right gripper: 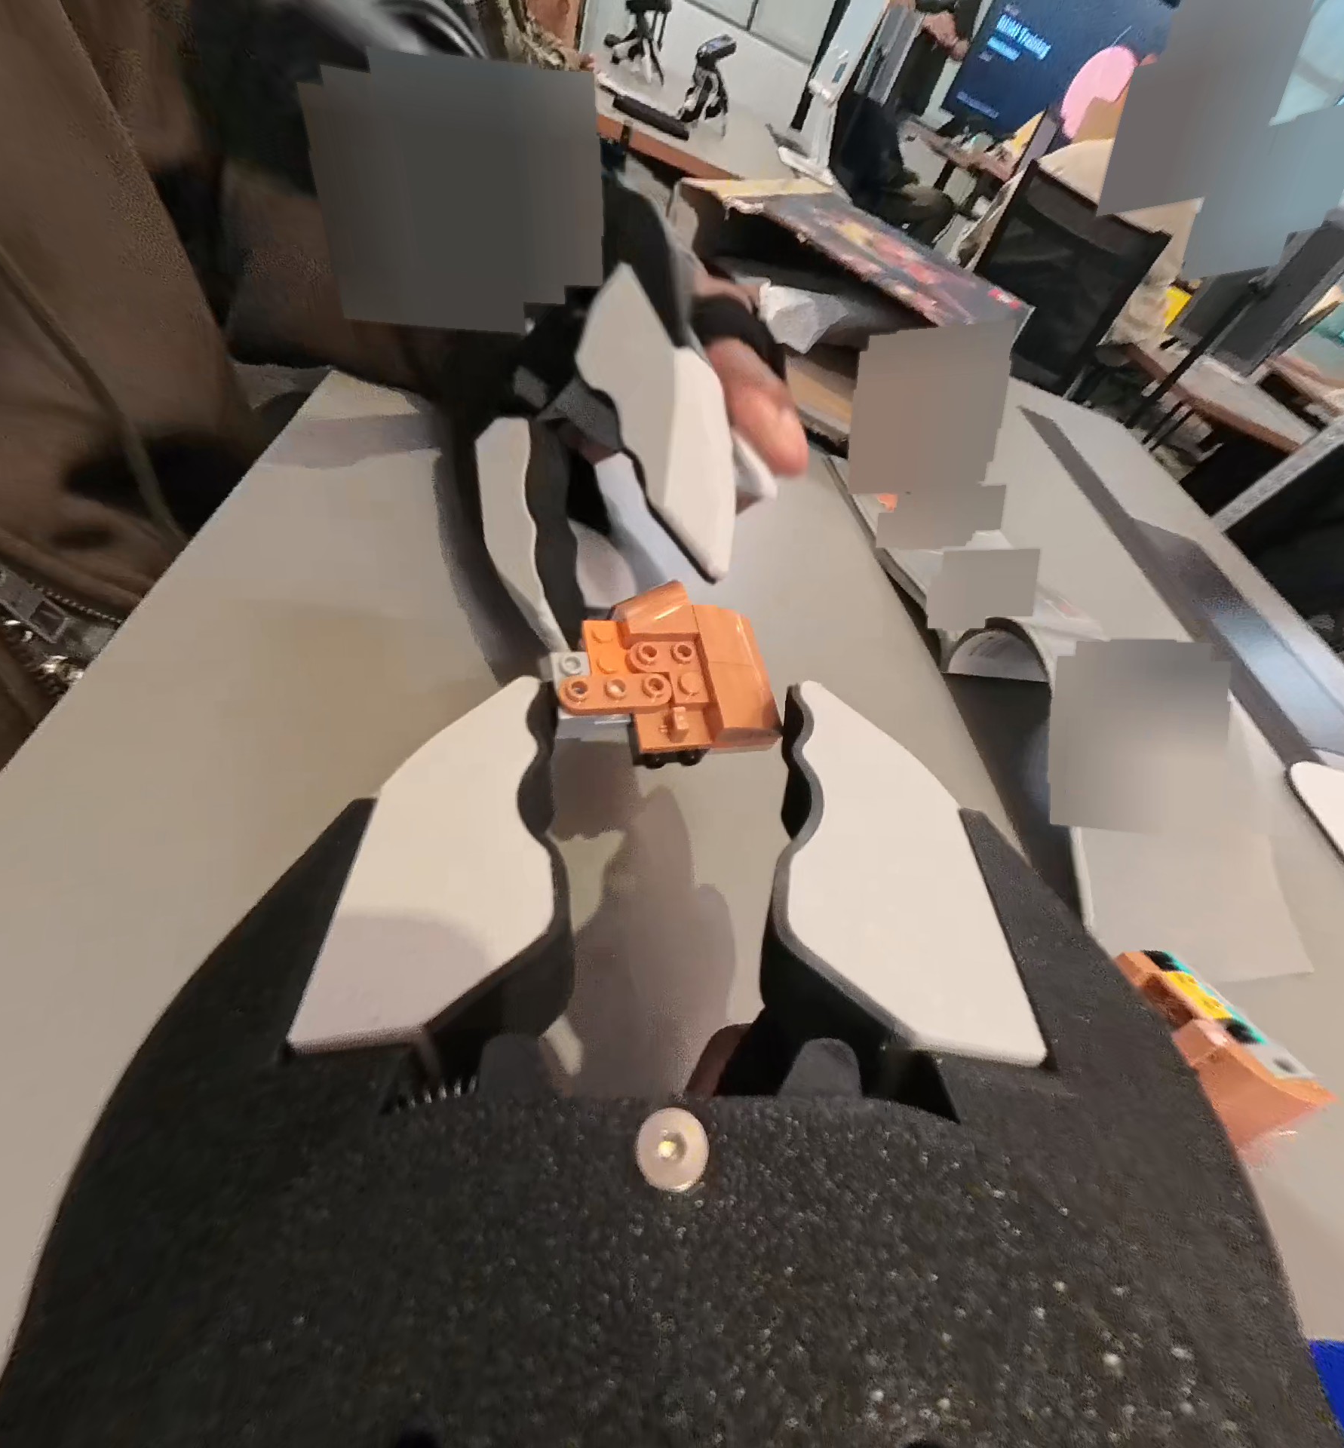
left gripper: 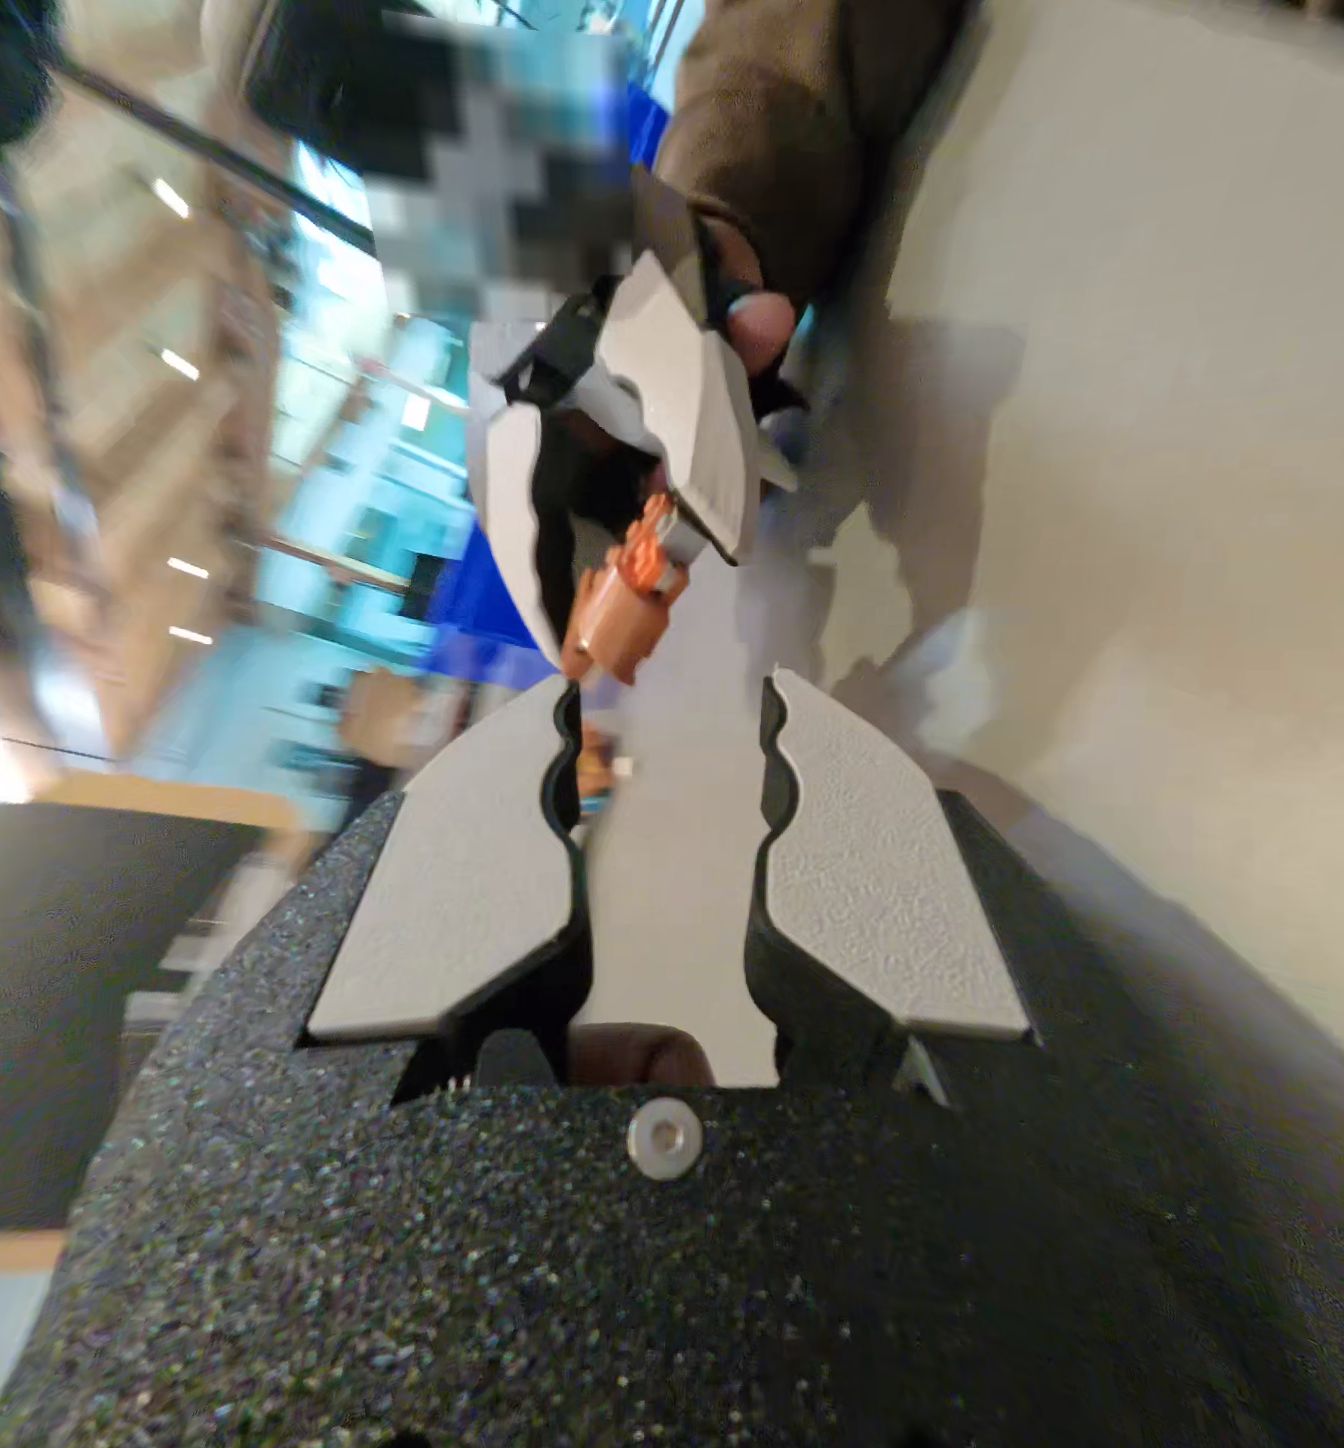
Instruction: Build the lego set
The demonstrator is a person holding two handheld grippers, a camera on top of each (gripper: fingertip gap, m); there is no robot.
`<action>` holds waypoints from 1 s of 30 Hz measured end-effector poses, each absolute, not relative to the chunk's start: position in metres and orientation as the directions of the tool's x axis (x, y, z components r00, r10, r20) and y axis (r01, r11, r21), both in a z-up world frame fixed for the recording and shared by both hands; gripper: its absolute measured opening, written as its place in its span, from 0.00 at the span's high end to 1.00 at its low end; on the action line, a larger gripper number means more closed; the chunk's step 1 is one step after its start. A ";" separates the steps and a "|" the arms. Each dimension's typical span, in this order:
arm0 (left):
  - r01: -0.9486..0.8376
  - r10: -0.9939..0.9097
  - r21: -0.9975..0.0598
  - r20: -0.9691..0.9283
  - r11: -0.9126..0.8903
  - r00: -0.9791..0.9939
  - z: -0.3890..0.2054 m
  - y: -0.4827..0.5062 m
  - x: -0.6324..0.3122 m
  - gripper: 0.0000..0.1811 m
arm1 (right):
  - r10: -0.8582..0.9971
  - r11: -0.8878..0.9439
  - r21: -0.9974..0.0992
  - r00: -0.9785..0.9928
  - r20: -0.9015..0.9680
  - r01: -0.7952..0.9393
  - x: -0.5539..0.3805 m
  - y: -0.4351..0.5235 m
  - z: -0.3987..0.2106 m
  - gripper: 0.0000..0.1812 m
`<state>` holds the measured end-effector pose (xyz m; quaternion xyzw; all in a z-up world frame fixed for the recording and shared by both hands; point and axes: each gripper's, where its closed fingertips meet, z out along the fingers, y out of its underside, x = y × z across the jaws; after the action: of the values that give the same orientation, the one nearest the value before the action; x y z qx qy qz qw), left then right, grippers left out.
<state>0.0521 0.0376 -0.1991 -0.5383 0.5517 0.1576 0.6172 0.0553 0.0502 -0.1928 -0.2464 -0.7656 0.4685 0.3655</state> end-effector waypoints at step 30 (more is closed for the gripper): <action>-0.729 -0.448 -0.679 -0.681 0.089 0.580 -0.200 0.065 0.034 0.90 | 0.515 0.849 -0.526 -0.303 0.802 0.052 0.040 0.115 -0.194 0.64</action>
<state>0.0338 0.0647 -0.2004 -0.6645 0.4425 0.1190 0.5903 0.0398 0.1149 -0.1938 -0.1817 -0.7803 0.2064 0.5617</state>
